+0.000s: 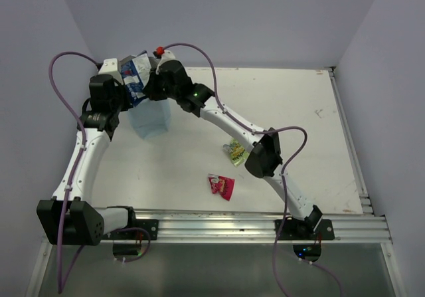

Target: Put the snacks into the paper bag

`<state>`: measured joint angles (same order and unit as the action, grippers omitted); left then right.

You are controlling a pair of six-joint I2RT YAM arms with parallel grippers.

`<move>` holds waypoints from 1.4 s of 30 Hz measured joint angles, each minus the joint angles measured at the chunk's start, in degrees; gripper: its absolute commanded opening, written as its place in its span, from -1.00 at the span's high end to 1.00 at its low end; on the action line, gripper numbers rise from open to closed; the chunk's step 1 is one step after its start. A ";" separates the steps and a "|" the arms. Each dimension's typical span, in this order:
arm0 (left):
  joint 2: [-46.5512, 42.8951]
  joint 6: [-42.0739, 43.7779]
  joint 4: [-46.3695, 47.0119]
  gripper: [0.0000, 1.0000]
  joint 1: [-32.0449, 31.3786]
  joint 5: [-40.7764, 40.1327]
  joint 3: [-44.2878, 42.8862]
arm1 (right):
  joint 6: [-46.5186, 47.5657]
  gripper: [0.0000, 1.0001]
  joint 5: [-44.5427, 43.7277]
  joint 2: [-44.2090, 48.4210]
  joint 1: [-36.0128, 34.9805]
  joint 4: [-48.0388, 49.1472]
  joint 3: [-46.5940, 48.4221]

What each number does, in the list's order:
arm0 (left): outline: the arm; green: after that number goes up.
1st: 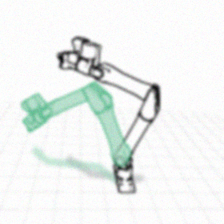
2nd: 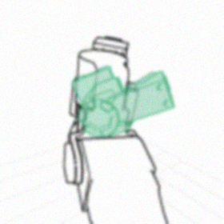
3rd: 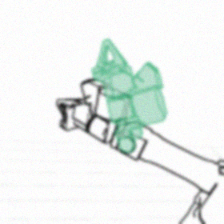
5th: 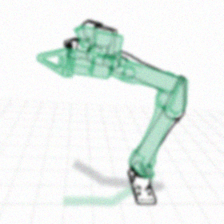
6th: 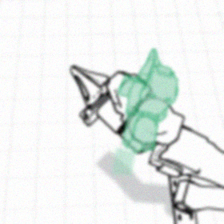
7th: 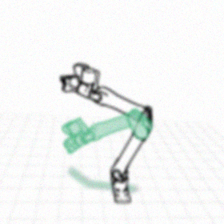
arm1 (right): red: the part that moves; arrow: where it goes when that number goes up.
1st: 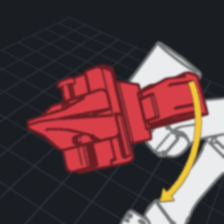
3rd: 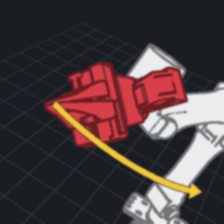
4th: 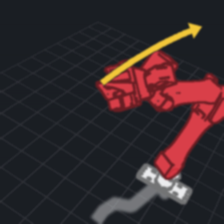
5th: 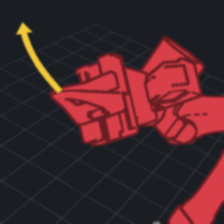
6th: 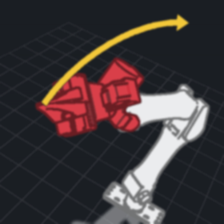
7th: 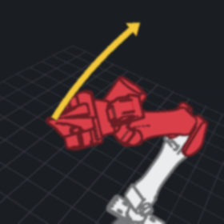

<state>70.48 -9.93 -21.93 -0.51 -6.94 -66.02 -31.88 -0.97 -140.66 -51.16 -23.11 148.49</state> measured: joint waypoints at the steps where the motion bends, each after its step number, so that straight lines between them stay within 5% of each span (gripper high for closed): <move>1: 0.00 0.00 0.00 1.00 -0.02 0.15 0.02 | 0.02 0.92 0.00 -0.28 -0.02 0.00 -0.09; 32: 0.00 -0.17 0.20 1.00 -0.33 1.20 0.04 | 9.35 0.85 -3.80 -2.12 -0.37 -0.31 0.96; 33: 0.00 -0.17 0.20 1.00 -0.33 1.25 0.04 | 9.66 0.31 -3.80 -1.99 -0.39 -0.57 0.96; 34: 0.00 -0.22 0.24 1.00 -0.33 1.31 0.04 | 9.77 0.02 -3.72 -1.77 -0.39 -0.96 0.96; 36: 0.00 -0.57 0.74 1.00 -0.42 1.95 0.15 | 10.84 -0.06 -1.92 -1.01 -0.63 -1.57 0.92; 40: 0.00 -0.59 1.11 1.00 -0.59 1.86 0.31 | 12.94 -0.89 -0.33 3.76 -1.14 -3.41 -2.23; 42: -0.02 -0.59 1.16 1.00 -0.59 1.75 0.31 | 14.27 -0.97 -0.35 7.80 -1.11 -3.58 -5.05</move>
<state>70.46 -10.52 -20.78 -1.10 -5.19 -65.71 -17.61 -1.32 -132.86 -52.27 -26.70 143.44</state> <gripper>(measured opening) 0.005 0.939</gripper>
